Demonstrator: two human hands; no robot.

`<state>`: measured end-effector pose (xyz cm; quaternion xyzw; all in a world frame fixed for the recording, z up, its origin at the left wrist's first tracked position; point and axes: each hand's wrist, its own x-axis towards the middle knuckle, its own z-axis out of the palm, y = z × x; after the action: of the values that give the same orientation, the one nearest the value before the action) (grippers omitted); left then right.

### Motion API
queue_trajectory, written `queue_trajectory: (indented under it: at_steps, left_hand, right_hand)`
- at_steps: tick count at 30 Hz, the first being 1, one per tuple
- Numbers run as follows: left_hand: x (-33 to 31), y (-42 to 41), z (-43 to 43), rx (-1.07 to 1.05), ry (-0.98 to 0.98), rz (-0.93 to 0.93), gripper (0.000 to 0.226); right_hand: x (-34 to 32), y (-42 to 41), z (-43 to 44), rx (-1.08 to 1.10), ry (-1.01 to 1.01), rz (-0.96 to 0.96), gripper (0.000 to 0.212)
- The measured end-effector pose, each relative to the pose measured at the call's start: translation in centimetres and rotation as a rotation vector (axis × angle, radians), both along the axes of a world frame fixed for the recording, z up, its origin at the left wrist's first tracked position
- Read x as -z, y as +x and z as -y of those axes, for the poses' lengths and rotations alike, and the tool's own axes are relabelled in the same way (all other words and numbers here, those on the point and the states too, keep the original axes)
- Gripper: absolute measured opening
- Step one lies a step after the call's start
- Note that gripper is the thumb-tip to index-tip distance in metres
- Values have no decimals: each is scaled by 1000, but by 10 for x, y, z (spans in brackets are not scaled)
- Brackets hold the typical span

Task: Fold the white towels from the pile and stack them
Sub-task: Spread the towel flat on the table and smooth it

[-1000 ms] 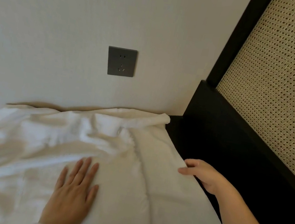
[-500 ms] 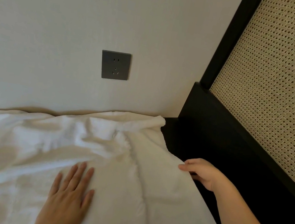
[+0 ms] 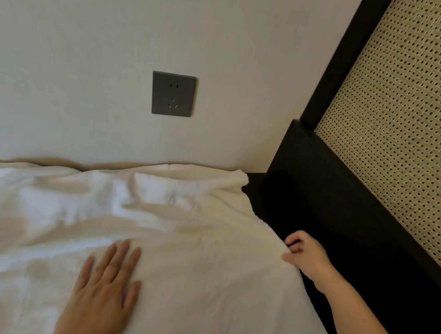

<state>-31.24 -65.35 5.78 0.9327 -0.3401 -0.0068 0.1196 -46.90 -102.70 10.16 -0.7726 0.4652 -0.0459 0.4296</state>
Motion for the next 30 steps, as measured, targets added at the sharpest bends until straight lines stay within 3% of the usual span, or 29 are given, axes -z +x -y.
queue_trajectory:
  at_steps: [4, 9, 11, 13, 16, 18, 21, 25, 30]
  left_hand:
    - [-1, 0, -2, -5, 15, -4, 75]
    - [-2, 0, -5, 3, 77, -24, 72]
    - [-2, 0, -5, 18, 75, -3, 70]
    - [-5, 0, -3, 29, 71, 5, 63]
    - [-7, 0, -3, 45, 81, 2, 64]
    - [-9, 6, -11, 105, 88, 22, 64]
    - [-17, 18, -41, 79, 35, 7, 57]
    - [-8, 31, -105, -215, 83, 15, 74]
    - [4, 21, -116, -253, 122, -2, 65]
  right_hand:
    - [5, 2, -4, 121, 19, 44, 36]
    - [6, 2, -13, 45, -8, -156, 48]
    - [-3, -2, -18, 89, -30, -147, 47]
    - [-9, 5, -31, 82, -246, -194, 42]
    - [-4, 41, -81, -124, -615, -130, 38]
    - [7, 70, -127, -393, -601, 5, 42]
    - [33, 101, -173, -666, -670, -7, 53]
    - [57, 108, -183, -675, -783, -91, 57]
    - [58, 91, -182, -717, -846, -187, 61]
